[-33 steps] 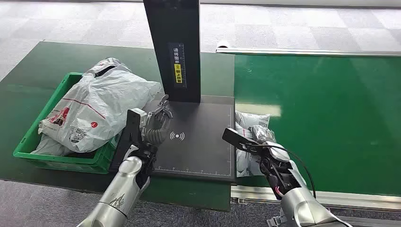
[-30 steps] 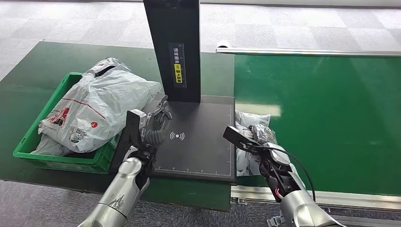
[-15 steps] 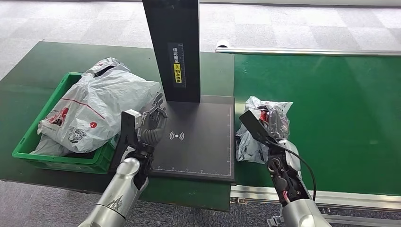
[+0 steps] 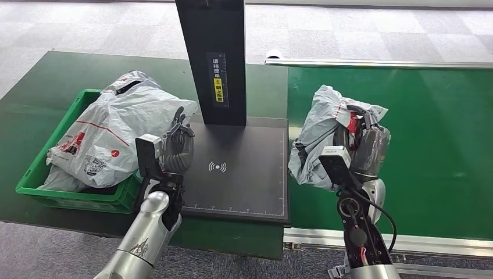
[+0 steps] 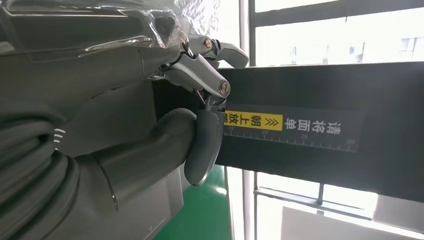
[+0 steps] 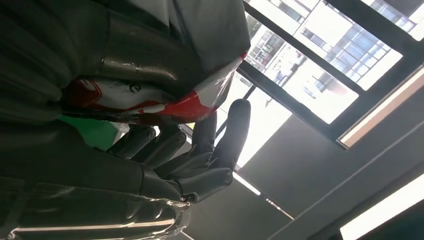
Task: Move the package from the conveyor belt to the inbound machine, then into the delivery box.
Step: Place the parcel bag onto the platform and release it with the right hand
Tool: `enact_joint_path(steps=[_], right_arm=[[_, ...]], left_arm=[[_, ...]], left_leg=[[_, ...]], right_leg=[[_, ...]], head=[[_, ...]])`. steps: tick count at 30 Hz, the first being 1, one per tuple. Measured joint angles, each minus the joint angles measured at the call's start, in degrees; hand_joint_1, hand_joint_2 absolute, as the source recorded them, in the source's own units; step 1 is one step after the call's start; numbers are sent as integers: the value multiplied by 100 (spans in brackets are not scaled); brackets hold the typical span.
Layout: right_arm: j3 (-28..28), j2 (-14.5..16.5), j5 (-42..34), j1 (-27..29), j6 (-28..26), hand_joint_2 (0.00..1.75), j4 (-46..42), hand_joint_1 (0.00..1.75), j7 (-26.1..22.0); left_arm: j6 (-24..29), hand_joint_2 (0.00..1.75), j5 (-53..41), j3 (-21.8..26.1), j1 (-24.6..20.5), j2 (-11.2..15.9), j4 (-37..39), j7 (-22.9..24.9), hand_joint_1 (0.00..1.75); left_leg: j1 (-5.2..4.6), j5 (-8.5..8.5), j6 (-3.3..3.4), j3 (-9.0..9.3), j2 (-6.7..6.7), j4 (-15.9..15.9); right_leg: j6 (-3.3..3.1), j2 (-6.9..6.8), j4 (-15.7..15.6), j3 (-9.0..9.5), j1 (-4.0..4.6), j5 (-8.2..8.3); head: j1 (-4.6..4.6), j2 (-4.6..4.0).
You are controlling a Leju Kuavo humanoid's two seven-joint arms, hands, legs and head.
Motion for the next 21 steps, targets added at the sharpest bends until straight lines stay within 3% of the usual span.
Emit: enact_joint_path(steps=[5, 9, 16, 21], right_arm=[[213, 31, 33, 23, 158, 175, -42, 175, 28], [575, 33, 290, -113, 1219, 175, 463, 175, 183], [1309, 65, 247, -366, 3054, 175, 1301, 175, 18], [1604, 113, 128, -545, 3548, 175, 1584, 175, 12]], left_arm=[[21, 175, 133, 2, -36, -6, 0, -84, 0], [30, 175, 202, 1, -93, -15, 1, -137, 0], [-67, 175, 316, -16, -302, -20, 93, -166, 0], [-95, 175, 339, -25, -447, -25, 237, -163, 0]], left_leg=[[0, 0, 0, 0, 3, -1], [1, 0, 0, 0, 5, -1], [1, 1, 0, -1, 1, -1], [0, 1, 0, 0, 0, -1]], right_leg=[[0, 0, 0, 0, 0, 0], [0, 1, 0, 0, 1, 0], [0, 1, 1, -1, 1, 0], [0, 1, 1, 0, 0, 0]], head=[[-1, 0], [0, 0], [0, 0], [0, 0]])
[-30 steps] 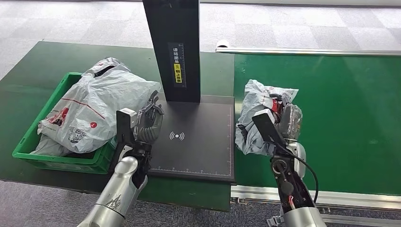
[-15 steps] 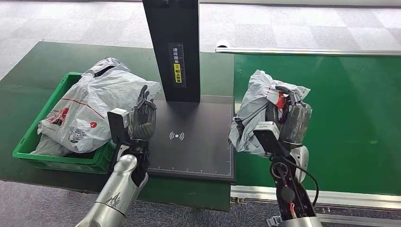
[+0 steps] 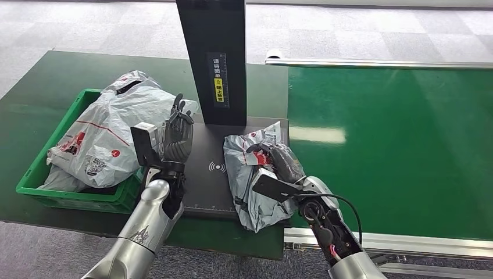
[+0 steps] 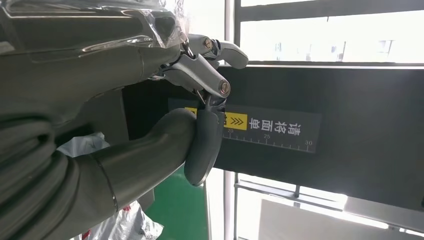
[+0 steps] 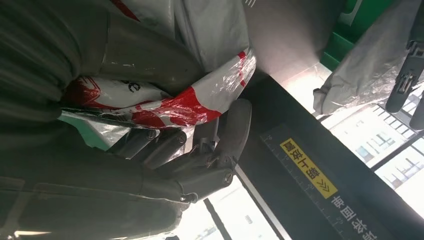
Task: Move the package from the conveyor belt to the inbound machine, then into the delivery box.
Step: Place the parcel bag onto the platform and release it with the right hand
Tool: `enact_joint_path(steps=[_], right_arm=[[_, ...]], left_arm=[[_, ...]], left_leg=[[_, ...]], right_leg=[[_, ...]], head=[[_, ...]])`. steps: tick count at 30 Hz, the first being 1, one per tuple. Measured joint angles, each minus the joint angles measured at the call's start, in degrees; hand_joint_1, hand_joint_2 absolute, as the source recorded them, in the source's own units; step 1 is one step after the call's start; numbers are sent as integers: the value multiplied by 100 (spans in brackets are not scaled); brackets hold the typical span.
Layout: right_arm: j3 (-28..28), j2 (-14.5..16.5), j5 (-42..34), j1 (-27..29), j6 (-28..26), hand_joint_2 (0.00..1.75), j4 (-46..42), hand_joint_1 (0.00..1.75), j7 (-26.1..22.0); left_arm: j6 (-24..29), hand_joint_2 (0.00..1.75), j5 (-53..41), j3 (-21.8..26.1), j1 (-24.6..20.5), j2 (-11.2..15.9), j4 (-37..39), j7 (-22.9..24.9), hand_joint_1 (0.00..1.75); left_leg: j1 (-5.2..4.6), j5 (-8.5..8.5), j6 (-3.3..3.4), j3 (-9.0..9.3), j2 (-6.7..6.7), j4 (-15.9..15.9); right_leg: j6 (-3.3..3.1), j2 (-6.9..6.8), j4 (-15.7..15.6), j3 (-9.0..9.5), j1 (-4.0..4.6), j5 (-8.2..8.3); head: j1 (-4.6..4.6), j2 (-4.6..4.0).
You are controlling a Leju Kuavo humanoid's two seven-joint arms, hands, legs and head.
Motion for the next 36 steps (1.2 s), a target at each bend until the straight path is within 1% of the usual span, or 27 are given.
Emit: enact_joint_path(steps=[5, 6, 7, 8, 9, 10, 12, 13, 16, 18, 20, 22, 23, 25, 28, 36], right_arm=[[145, 21, -170, -84, 292, 175, 107, 175, -208], [164, 26, -228, -84, 325, 175, 105, 164, -269], [179, 31, -242, -78, 284, 175, 87, 137, -305], [188, 34, -163, -68, 106, 175, 52, 111, -277], [197, 36, 28, -57, -250, 175, 6, 85, -176], [203, 38, 284, -48, -721, 175, -45, 70, -19], [204, 37, 713, -48, -1571, 175, -123, 70, 270], [200, 34, 815, -51, -1789, 175, -148, 52, 344], [184, 27, 879, -51, -1945, 175, -192, 0, 402], [125, 35, 653, -39, -1972, 175, -220, 0, 345], [-46, 69, -112, -10, -1765, 175, -270, 0, 214], [-324, 123, -1128, 18, -1343, 175, -313, 0, 176], [-466, 143, -1515, 26, -1163, 175, -321, 0, 208], [-695, 157, -1977, 35, -950, 175, -322, 0, 278], [-923, 167, -2213, 51, -888, 175, -322, 0, 314], [-1150, 192, -2255, 60, -895, 175, -322, 0, 314]], left_arm=[[2, 175, -6, -4, -41, -2, 69, 0, 0], [3, 175, -21, -7, -42, -2, 71, 10, 0], [5, 175, -46, -14, -41, -2, 70, 27, 0], [10, 175, -79, -26, -36, -2, 69, 49, 0], [17, 175, -114, -39, -25, -2, 62, 73, 0], [26, 175, -148, -51, -5, -2, 47, 93, 0], [34, 175, -192, -69, 46, -2, 7, 121, 0], [35, 175, -205, -77, 69, -2, -13, 129, 0], [35, 175, -222, -97, 106, -2, -45, 145, 0], [28, 175, -233, -105, 119, -2, -52, 158, 0], [14, 175, -239, -110, 126, -2, -54, 173, 0], [-2, 175, -239, -113, 128, -2, -51, 180, 0], [-9, 175, -239, -115, 128, -3, -45, 180, 0], [-26, 175, -239, -123, 127, -5, -22, 179, 0], [-36, 175, -237, -143, 124, -25, 28, 174, 0], [-37, 175, -235, -148, 121, -69, 106, 170, 0]], left_leg=[[0, 0, 0, 2, 4, 0], [0, 0, 0, 2, 3, 1], [0, 0, 0, 2, 3, 1], [0, 0, 0, 2, 3, 1], [0, 0, 0, 1, 3, 1], [0, 0, 0, 1, 3, 0], [0, 0, 0, 1, 5, 0], [0, 0, 0, 1, 5, 0], [0, 0, 0, 1, 5, 1], [0, 0, 0, 2, 3, 1], [0, 0, 0, 2, 2, 1], [0, 0, 0, 2, 2, 1], [0, 0, 0, 2, 2, 1], [0, 0, 0, 2, 2, 1], [0, 0, 0, 2, 3, 1], [0, 0, 0, 2, 4, 1]], right_leg=[[0, 0, 0, 0, 0, 0], [0, 0, 0, 0, 0, 0], [0, 0, 0, -1, 0, 0], [0, 0, 0, -1, 0, 0], [0, 0, 0, -1, 0, 0], [0, 0, 0, -1, 0, 0], [0, 0, 0, -1, 0, 0], [0, 0, 0, -1, 0, 0], [0, 0, 0, -1, 0, 0], [0, 0, 0, 0, 0, 0], [0, 0, 0, 0, 0, 0], [0, 0, 0, 0, 0, 0], [0, 0, 0, 0, 0, 0], [0, 0, 0, 0, 0, 0], [0, 0, 0, -1, 0, 0], [0, 0, 0, -1, 0, 0]], head=[[0, 0], [-1, 0], [-1, 0], [-1, 0], [-2, 0], [-1, 0], [-1, 0], [0, 0], [1, 0], [-1, 0], [-1, 0], [-1, 0], [-1, 0], [0, 0], [0, 0], [0, 0]])
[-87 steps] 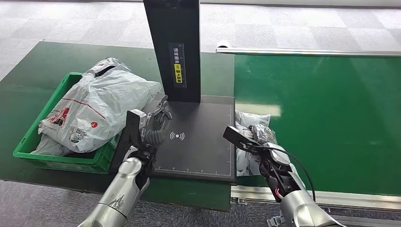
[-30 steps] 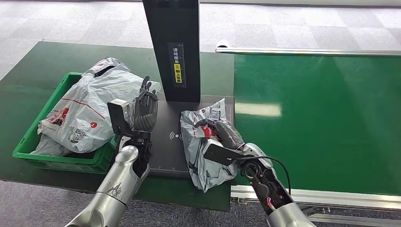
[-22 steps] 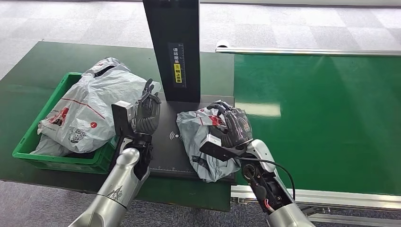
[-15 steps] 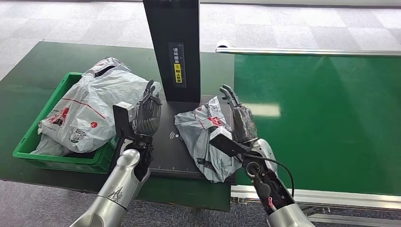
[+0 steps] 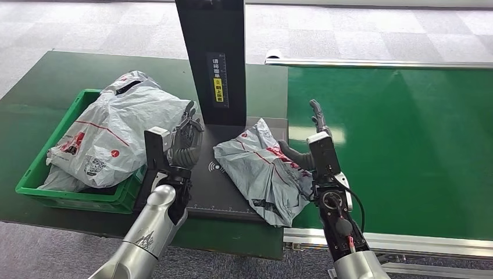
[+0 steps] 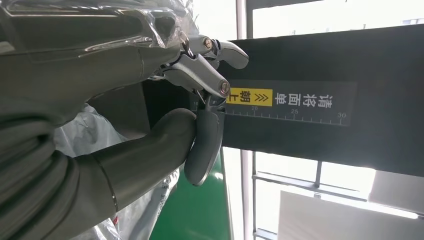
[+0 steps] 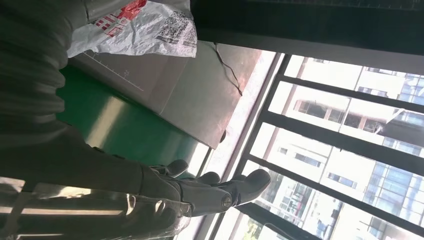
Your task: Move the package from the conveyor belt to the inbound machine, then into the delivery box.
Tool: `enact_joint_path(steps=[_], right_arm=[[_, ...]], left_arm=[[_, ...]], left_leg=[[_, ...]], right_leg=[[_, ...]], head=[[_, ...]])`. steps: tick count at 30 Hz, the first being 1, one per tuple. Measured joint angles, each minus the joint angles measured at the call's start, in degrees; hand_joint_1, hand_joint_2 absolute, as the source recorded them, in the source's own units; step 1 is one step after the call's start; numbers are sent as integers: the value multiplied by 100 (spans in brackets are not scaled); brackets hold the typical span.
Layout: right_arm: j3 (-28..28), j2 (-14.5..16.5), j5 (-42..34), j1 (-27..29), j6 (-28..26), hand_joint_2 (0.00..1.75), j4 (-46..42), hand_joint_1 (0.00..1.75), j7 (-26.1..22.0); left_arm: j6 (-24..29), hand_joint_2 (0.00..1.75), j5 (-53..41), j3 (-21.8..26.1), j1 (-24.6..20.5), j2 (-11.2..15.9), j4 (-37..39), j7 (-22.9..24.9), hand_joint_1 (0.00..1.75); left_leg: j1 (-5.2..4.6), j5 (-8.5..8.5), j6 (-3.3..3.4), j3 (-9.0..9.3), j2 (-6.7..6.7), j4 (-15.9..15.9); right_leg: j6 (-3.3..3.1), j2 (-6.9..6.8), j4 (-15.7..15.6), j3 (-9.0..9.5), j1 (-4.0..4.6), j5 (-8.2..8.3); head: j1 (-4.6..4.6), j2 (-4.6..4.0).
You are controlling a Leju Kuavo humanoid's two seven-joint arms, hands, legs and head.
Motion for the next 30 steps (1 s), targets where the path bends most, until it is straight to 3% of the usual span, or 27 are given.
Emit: enact_joint_path(steps=[9, 15, 18, 21, 25, 30], right_arm=[[-86, 31, -260, 49, -10, 175, -69, 0, -52], [-231, 59, -838, 232, -188, 175, -560, 0, -409], [-257, 39, -1034, 310, -135, 175, -729, 0, -401], [-281, 1, -1236, 386, -153, 175, -866, 0, -490], [-352, -59, -1349, 542, -394, 175, -1125, 0, -471], [-507, -112, -1291, 703, -550, 175, -1326, 0, -270]], left_arm=[[-64, 175, 6, -14, -11, -13, 42, -5, 0], [-609, 175, -248, -284, -63, -7, 87, -38, 0], [-755, 175, -662, -550, -108, -2, 104, -26, 0], [-664, 175, -1638, -1015, -149, 22, 78, 104, 0], [-405, 175, -2767, -1634, -133, 39, -211, 511, 0], [-662, 175, -3431, -2153, 21, 40, -851, 991, 0]], left_leg=[[0, 0, 0, 0, -1, 0], [0, -1, 0, 0, 1, 0], [0, -1, 0, 1, 2, 0], [0, 0, 0, 0, -3, 0], [0, -1, 0, -1, -2, 0], [0, -3, 1, -1, -3, 0]], right_leg=[[0, 0, 0, 0, 0, 0], [0, 0, 0, -1, 0, -1], [0, 0, -1, 0, 0, -1], [0, -1, -1, 1, 0, 0], [0, -1, -1, 0, -1, 0], [0, -1, -1, -1, -1, -1]], head=[[0, 0], [0, 0], [0, 0], [0, 0], [0, 0], [-1, 0]])
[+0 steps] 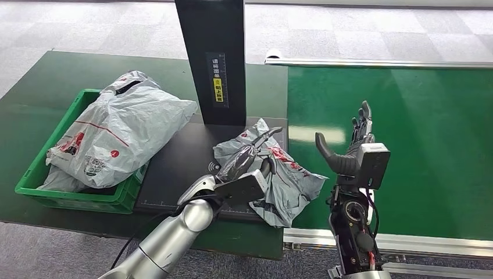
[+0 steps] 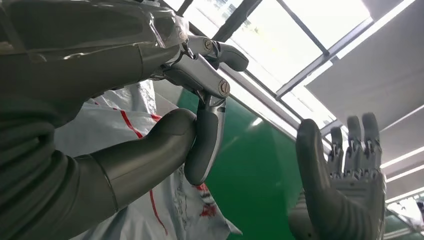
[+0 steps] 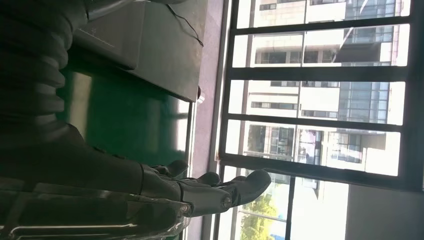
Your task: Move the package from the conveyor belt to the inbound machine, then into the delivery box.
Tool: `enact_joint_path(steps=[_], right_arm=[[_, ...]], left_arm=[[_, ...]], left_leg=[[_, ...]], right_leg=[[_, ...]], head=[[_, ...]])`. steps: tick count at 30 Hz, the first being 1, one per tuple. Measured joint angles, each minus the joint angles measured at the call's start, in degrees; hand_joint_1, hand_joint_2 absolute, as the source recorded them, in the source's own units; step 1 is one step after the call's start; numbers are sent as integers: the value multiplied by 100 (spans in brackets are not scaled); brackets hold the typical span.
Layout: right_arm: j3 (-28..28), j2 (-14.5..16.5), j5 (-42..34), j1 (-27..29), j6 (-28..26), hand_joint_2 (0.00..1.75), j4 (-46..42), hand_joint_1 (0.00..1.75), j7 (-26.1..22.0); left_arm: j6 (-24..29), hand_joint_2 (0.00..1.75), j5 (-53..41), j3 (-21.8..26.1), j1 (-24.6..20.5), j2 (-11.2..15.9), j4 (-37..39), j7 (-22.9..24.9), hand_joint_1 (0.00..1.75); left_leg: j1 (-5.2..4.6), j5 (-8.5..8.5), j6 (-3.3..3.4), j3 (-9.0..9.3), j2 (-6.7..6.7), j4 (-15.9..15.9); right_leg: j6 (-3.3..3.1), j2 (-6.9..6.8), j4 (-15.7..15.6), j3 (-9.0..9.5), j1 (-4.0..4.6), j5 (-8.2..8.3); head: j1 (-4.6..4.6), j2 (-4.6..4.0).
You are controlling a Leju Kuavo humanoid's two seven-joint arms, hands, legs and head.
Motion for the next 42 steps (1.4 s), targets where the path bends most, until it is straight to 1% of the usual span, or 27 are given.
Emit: enact_joint_path(steps=[2, 4, 6, 8, 13, 17, 21, 25, 33, 37, 38, 41, 42], right_arm=[[-69, -19, 55, 54, -3, 175, -43, 0, 32], [-135, -28, 143, 105, -9, 175, -91, 0, 65], [-201, -27, 261, 147, -10, 175, -143, 0, 112], [-262, -20, 372, 170, 3, 175, -178, 0, 152], [-362, 14, 570, 177, 70, 175, -189, 0, 228], [-376, 64, 673, 159, 157, 175, -177, 0, 255], [-374, 124, 730, 74, 215, 175, -114, 0, 265], [-365, 178, 741, -27, 243, 175, -18, 0, 269], [-355, 238, 779, -188, 285, 175, 161, 0, 286], [-353, 251, 786, -240, 316, 175, 238, 0, 292], [-352, 252, 789, -257, 332, 175, 259, 0, 297], [-352, 255, 812, -318, 366, 175, 330, 0, 317], [-352, 256, 821, -332, 369, 175, 348, 0, 322]], left_arm=[[-114, 175, -286, -171, 57, -8, -225, 319, 0], [-148, 175, -736, -368, 81, -44, -340, 797, 0], [-128, 175, -1223, -586, 81, -114, -333, 1274, 0], [-40, 175, -1537, -750, 72, -200, -232, 1586, 0], [469, 175, -2192, -837, -90, -344, 271, 2236, 0], [1012, 175, -2696, -678, -251, -382, 830, 2642, 0], [1344, 175, -2936, -425, -372, -413, 1322, 2828, 0], [1426, 175, -2995, -211, -476, -469, 1677, 2888, 0], [1289, 175, -3009, 19, -596, -558, 2118, 2972, 0], [1064, 175, -3052, 66, -641, -603, 2285, 2976, 0], [969, 175, -3062, 70, -653, -617, 2328, 2969, 36], [551, 175, -3101, 76, -694, -673, 2481, 2878, 167], [414, 175, -3111, 76, -702, -688, 2518, 2831, 175]], left_leg=[[0, 0, 0, 0, -1, 0], [0, 0, 0, 1, -1, 0], [0, 0, 0, 1, -1, 0], [0, 0, 1, 1, 0, 0], [0, 1, 0, 1, 2, 0], [1, 1, 0, 1, 4, -1], [1, 2, -1, 1, 3, -1], [0, 2, 0, 0, 2, -1], [0, 2, 0, 1, 0, 0], [1, 2, -1, 1, 0, -1], [1, 2, -1, 1, 0, -1], [0, 2, 0, 1, -3, -1], [0, 2, 0, 1, -5, 0]], right_leg=[[0, 0, 0, 0, 0, 0], [0, 0, -1, 1, 0, 0], [0, 0, -1, 2, 0, 0], [1, 0, -1, 3, 0, 0], [1, 0, -1, 3, 0, 1], [0, 1, 0, 2, 1, 1], [0, 1, 0, 3, 1, 1], [0, 1, 0, 3, 0, 1], [0, 1, 0, 3, 0, 1], [0, 1, 0, 3, 1, 1], [0, 0, 0, 4, 1, 1], [1, 0, 0, 5, 0, 1], [1, -1, 0, 6, 0, 1]], head=[[-1, 0], [0, 0], [1, 0], [1, 0], [-1, 0], [-1, 0], [-1, 0], [1, 0], [-1, 0], [-1, 0], [-1, 0], [0, 0], [1, 0]])
